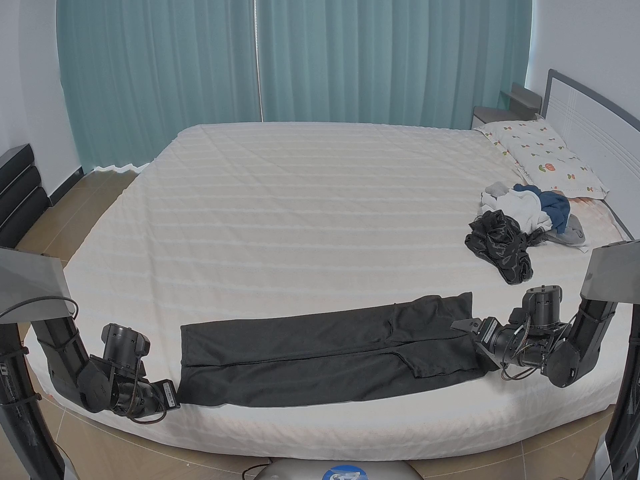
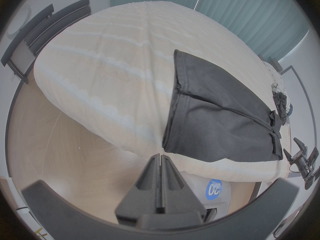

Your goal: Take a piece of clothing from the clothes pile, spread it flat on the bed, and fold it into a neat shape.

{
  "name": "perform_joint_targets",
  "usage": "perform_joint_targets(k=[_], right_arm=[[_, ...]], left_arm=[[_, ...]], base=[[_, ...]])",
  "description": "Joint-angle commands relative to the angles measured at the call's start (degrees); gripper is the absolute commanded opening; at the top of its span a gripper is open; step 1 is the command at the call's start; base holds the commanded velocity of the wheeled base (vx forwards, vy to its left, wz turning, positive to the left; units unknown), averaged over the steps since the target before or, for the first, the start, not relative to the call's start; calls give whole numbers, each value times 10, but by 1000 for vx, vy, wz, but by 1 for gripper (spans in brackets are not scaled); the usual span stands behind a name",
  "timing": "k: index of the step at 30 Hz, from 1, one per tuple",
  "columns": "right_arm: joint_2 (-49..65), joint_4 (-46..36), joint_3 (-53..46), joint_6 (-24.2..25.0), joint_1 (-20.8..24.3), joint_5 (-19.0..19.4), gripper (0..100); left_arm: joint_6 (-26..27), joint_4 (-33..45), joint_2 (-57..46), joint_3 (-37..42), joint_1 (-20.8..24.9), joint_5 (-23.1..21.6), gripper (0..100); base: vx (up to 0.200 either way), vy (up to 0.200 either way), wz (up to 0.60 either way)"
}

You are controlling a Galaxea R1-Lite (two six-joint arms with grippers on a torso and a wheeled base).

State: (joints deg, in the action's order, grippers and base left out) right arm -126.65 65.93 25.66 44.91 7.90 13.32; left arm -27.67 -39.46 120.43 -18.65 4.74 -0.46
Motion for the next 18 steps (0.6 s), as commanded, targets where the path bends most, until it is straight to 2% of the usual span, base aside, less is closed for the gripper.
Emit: perform_joint_targets(k=[1, 7, 8, 12, 18], right_arm=[[-2, 0, 0, 0, 1, 0, 100], [-1, 0, 0, 1, 1, 0, 100], [-1, 1, 0, 1, 1, 0, 100], [0, 1, -1, 1, 1, 0, 100], [1, 1, -1, 1, 1, 0, 100]], left_arm=[[-3, -1, -5, -2, -3, -1, 0], [-19, 7, -42, -37, -11, -9, 0], [-27, 13, -46, -46, -8, -9, 100], [-53, 44, -47, -110, -4, -9, 100], [-50, 94, -13, -192, -9, -24, 100]], base=[[0, 0, 0], [0, 0, 0], [0, 0, 0], [0, 0, 0], [0, 0, 0]])
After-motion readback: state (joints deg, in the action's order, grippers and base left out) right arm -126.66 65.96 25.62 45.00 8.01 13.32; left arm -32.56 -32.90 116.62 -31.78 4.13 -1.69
